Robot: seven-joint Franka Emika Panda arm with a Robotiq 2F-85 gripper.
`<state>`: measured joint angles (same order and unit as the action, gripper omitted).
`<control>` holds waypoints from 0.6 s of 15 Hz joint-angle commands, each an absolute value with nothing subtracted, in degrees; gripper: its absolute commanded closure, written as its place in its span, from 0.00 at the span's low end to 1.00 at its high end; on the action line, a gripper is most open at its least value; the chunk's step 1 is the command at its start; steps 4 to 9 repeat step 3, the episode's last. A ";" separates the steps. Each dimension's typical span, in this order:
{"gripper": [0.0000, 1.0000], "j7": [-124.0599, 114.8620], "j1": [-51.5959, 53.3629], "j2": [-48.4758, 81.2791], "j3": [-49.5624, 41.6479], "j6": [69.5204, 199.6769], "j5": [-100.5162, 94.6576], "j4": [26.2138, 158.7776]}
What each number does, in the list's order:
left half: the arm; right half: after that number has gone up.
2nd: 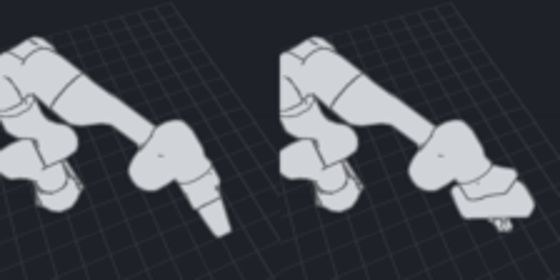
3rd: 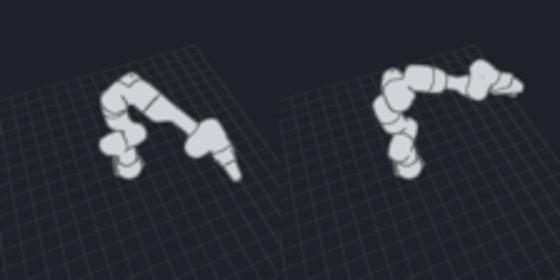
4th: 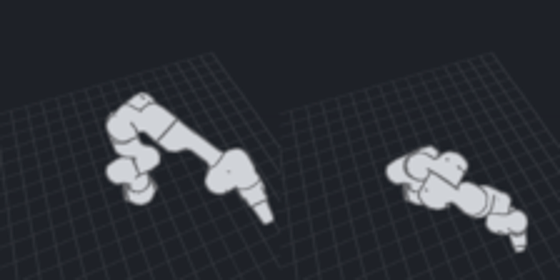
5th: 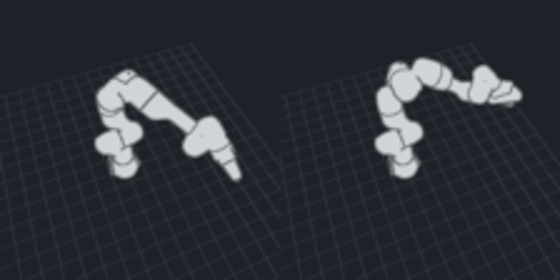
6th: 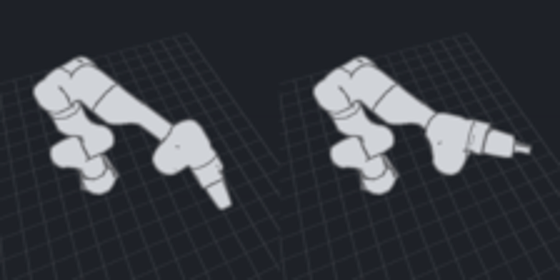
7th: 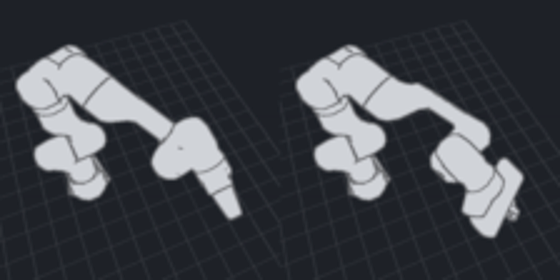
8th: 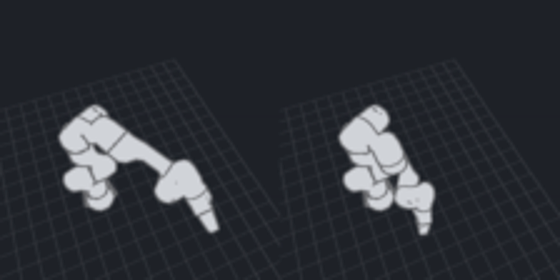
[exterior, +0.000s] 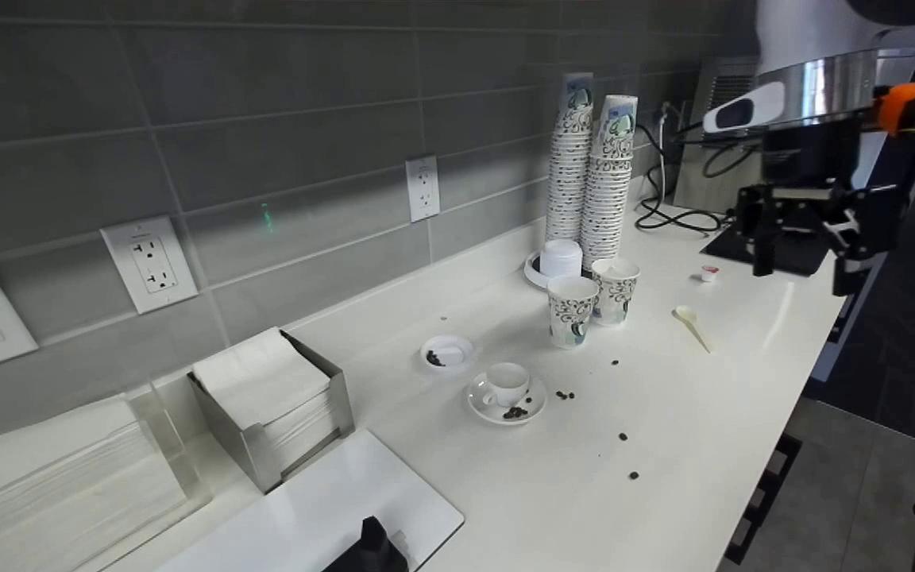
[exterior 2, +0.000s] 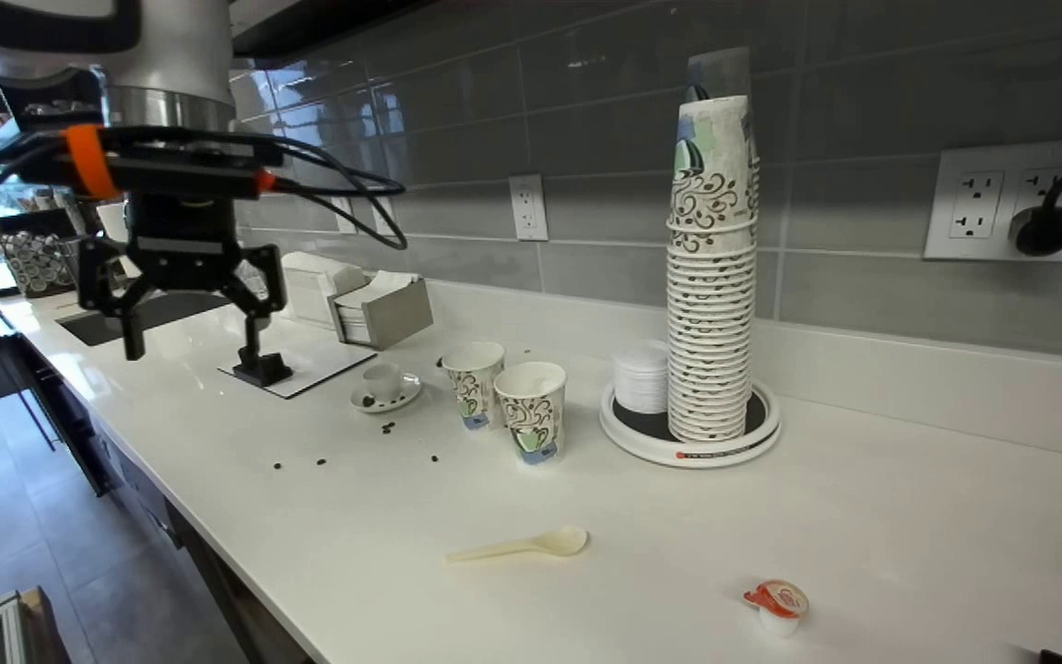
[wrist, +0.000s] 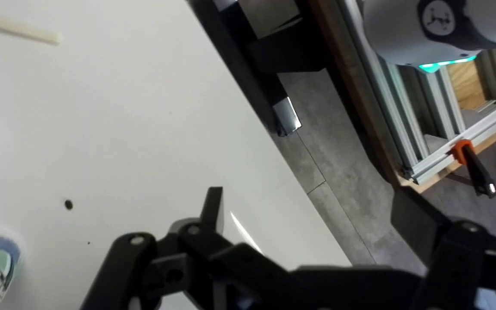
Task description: Transfer the beans from the tea cup to the coffee cup
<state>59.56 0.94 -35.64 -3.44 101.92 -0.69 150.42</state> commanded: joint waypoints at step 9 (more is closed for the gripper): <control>0.00 56.80 2.38 -42.34 -6.58 100.26 -1.43 154.16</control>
